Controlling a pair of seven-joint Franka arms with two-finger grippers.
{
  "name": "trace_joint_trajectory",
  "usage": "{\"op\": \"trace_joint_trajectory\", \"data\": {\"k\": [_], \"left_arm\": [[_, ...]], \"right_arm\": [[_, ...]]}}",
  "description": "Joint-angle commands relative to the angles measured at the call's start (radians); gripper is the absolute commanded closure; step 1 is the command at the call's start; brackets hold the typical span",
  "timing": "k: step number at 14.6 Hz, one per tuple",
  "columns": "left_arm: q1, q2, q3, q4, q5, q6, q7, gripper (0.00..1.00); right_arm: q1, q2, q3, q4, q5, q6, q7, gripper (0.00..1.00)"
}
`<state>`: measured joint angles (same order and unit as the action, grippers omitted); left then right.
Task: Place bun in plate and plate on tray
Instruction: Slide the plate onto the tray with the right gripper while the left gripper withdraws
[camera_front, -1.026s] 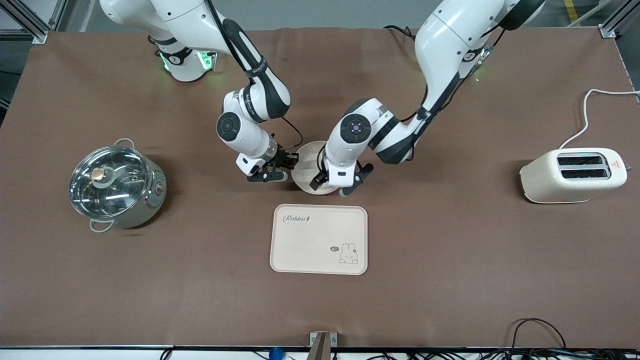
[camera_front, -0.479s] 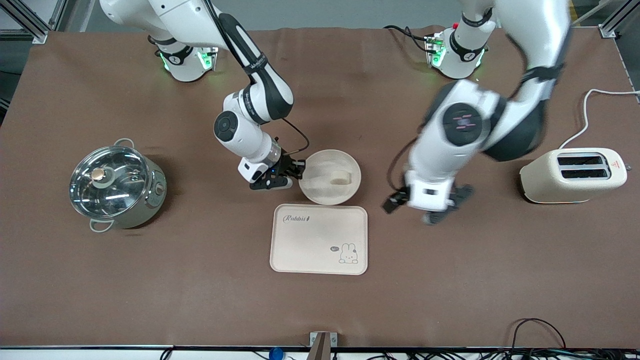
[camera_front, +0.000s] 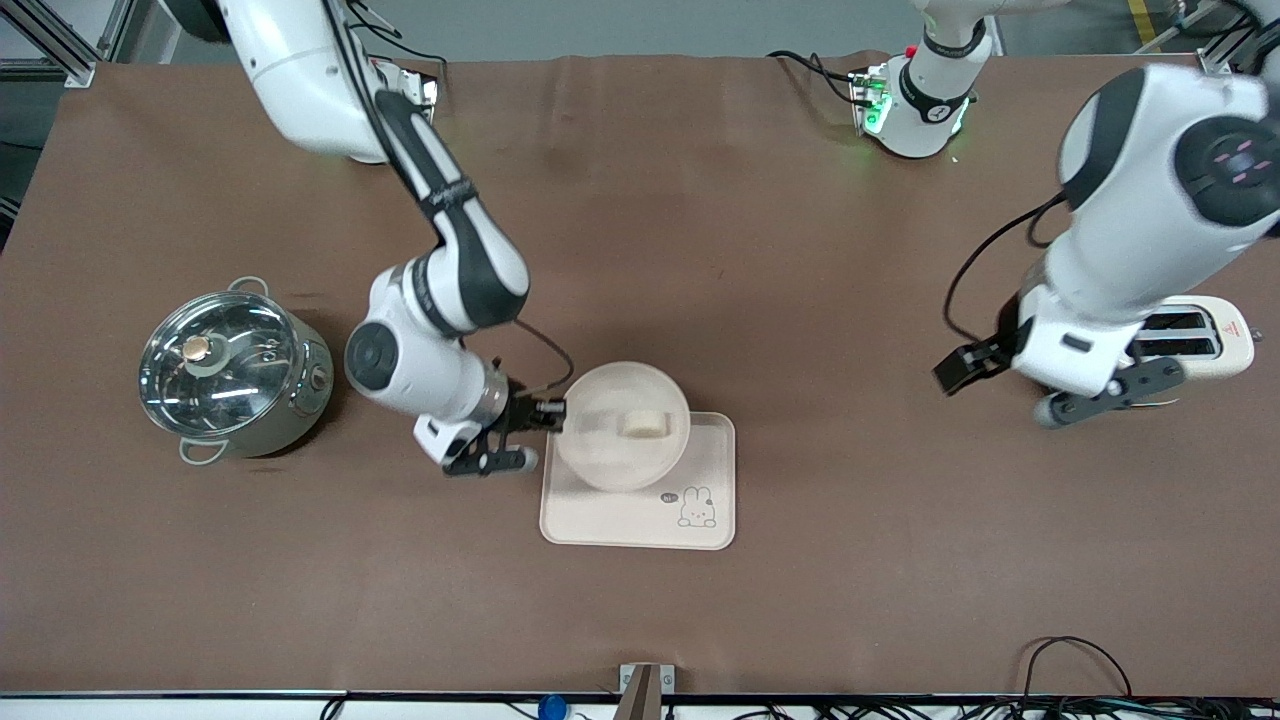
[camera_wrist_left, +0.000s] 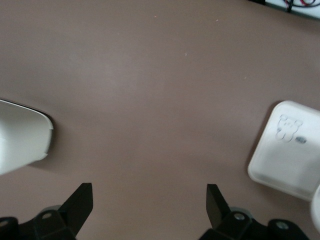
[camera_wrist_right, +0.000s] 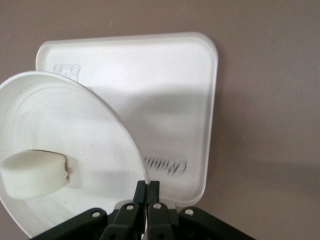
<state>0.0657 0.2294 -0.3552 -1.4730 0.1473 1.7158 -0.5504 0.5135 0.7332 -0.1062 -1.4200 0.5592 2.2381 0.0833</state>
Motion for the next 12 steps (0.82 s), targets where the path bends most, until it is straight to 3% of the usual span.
{"op": "trace_joint_trajectory", "data": {"k": [1,3,7,10,12], "left_arm": [[0.046,-0.1,-0.005,-0.023,0.0,-0.094,0.191,0.0],[0.069,-0.145,-0.007,-0.023,-0.003,-0.143,0.279,0.0],[0.088,-0.199,0.008,-0.027,-0.026,-0.179,0.417,0.0],[-0.067,-0.263,0.227,-0.073,-0.098,-0.179,0.492,0.0],[-0.084,-0.289,0.26,-0.098,-0.127,-0.188,0.527,0.0]], "right_arm": [[-0.018,0.205,0.016,0.261,-0.018,-0.025,0.016,1.0],[-0.036,0.262,0.016,0.326,-0.013,-0.018,0.036,1.0],[-0.023,0.27,0.017,0.317,-0.018,-0.028,0.041,1.0],[-0.018,0.27,0.017,0.29,-0.019,-0.026,0.042,1.0],[-0.018,0.27,0.017,0.276,-0.019,-0.026,0.042,0.99]]}}
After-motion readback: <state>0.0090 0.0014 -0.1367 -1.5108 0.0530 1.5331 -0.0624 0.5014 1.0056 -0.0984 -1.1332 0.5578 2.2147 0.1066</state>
